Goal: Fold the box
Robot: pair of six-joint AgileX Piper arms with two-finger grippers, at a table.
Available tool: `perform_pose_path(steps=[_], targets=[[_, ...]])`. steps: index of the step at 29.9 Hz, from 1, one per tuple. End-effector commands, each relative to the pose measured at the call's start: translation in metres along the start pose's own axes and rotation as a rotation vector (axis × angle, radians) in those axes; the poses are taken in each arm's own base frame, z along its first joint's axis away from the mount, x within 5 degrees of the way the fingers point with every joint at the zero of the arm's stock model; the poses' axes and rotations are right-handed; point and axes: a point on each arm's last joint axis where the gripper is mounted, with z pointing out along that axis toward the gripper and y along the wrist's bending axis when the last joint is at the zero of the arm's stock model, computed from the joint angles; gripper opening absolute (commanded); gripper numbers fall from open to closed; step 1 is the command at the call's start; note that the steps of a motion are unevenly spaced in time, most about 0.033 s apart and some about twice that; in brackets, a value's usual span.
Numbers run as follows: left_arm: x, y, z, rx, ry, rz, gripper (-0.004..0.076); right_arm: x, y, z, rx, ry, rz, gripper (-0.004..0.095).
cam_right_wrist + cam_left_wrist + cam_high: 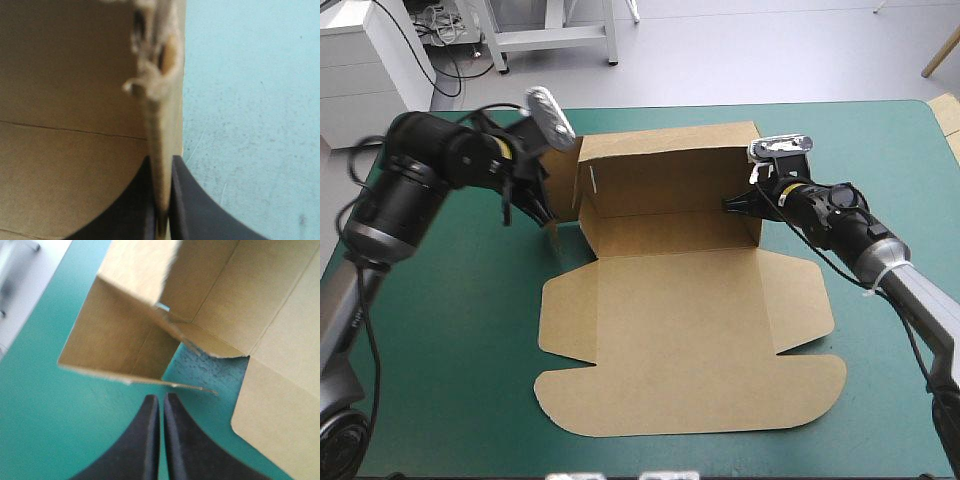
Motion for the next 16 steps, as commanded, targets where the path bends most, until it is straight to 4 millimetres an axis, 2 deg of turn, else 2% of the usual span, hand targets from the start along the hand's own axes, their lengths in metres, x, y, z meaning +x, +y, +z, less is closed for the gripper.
perform_pose_path(steps=[1, 5, 8, 12, 16], targets=[[0.027, 0.035, -0.028, 0.049, -0.072, -0.352, 0.0000, -0.025, 0.000, -0.021, -0.014, -0.147, 0.014, -0.0020], [0.077, 0.072, -0.022, 0.026, -0.028, -0.694, -0.0008, -0.024, 0.000, -0.021, -0.013, -0.137, 0.014, -0.0020], [0.118, 0.088, -0.015, 0.025, 0.010, -0.866, -0.0008, -0.024, 0.000, -0.021, -0.012, -0.129, 0.014, -0.0020], [0.165, 0.092, -0.002, 0.078, 0.033, -1.072, -0.0008, -0.023, 0.000, -0.021, -0.012, -0.117, 0.018, -0.0020], [0.202, 0.080, 0.012, 0.142, 0.054, -1.245, -0.0008, -0.022, 0.000, -0.020, -0.011, -0.108, 0.018, -0.0020]])
